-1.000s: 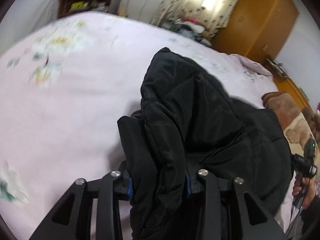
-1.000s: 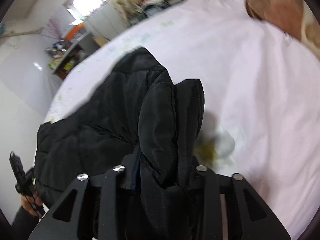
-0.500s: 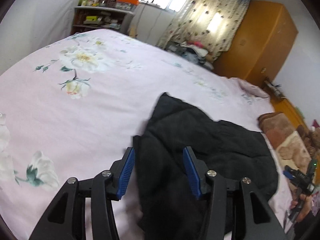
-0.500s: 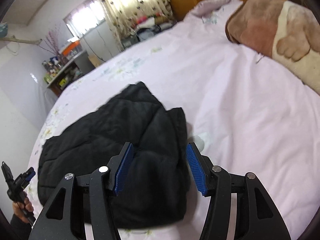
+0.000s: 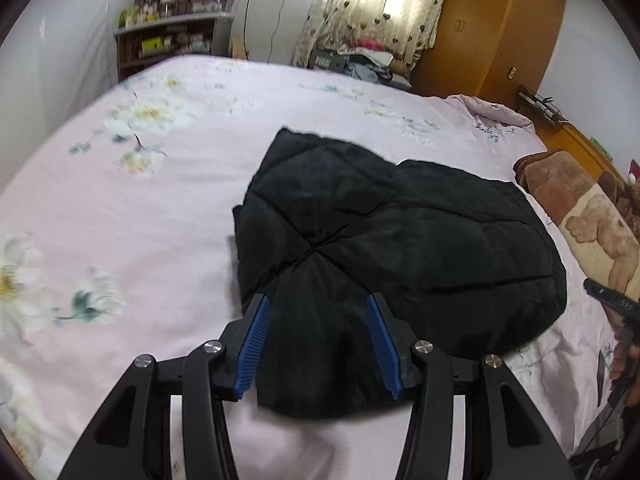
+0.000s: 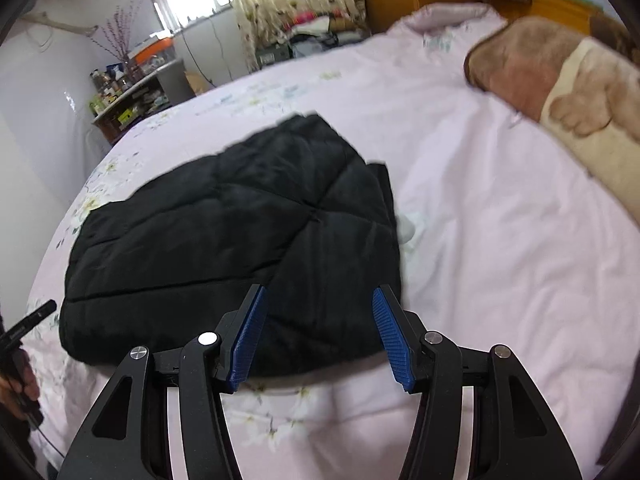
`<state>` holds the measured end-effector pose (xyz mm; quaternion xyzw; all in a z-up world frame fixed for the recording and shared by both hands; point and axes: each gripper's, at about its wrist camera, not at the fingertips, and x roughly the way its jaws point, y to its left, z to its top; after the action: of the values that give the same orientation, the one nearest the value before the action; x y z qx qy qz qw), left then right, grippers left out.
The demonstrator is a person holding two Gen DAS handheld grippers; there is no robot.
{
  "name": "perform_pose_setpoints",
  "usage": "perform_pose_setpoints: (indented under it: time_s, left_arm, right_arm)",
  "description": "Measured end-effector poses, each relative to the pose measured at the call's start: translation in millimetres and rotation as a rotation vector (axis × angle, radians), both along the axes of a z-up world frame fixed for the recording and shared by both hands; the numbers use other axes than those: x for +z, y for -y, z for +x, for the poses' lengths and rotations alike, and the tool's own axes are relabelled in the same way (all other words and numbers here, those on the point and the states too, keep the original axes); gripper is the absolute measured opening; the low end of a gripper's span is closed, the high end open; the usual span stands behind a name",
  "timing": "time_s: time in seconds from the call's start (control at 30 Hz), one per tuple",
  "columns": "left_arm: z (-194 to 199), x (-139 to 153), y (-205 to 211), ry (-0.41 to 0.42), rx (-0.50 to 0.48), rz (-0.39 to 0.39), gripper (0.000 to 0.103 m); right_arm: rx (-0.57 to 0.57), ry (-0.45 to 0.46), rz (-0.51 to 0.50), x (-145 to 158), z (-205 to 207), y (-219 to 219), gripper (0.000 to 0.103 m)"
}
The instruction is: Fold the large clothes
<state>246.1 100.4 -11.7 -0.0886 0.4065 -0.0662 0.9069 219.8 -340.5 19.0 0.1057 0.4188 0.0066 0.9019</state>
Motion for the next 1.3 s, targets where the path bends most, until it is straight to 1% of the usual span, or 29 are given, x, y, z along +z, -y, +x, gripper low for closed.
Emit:
perform_pose_setpoints:
  time_s: [0.17, 0.37, 0.53, 0.73, 0.97, 1.23, 1.3]
  left_arm:
    - [-52.5, 30.3, 13.6, 0.05, -0.006, 0.034, 0.053]
    - [-115.3, 51.7, 27.1, 0.06, -0.011, 0.033, 0.055]
    - [-160.8, 59.9, 36.6, 0.076, -0.019, 0.047, 0.059]
    - [-203.0, 56.8, 44.0, 0.061, -0.041, 0.058, 0.061]
    - [-229.2, 51.5, 52.8, 0.035, -0.045, 0.066, 0.061]
    - [-232.2, 49.5, 57.4, 0.029, -0.053, 0.063, 0.061]
    - [-233.1, 47.8, 60.2, 0.027, -0.054, 0.077, 0.061]
  right_arm:
    - [0.009, 0.047, -0.005, 26.4, -42.1, -25.7, 0.056]
    - [0.035, 0.083, -0.022, 50.4, -101.0, -57.9, 0.056]
    - [0.063, 0.102, -0.078, 62.0, -150.6, -86.7, 0.056]
    - [0.068, 0.111, -0.127, 66.1, -199.3, -113.4, 0.056]
    - [0.102, 0.104, -0.161, 59.9, -231.6, -135.0, 0.056]
    - [0.11, 0.112, -0.167, 57.4, -239.8, -140.5, 0.056]
    - [0.111, 0.111, -0.167, 57.0, -239.9, -140.9, 0.056]
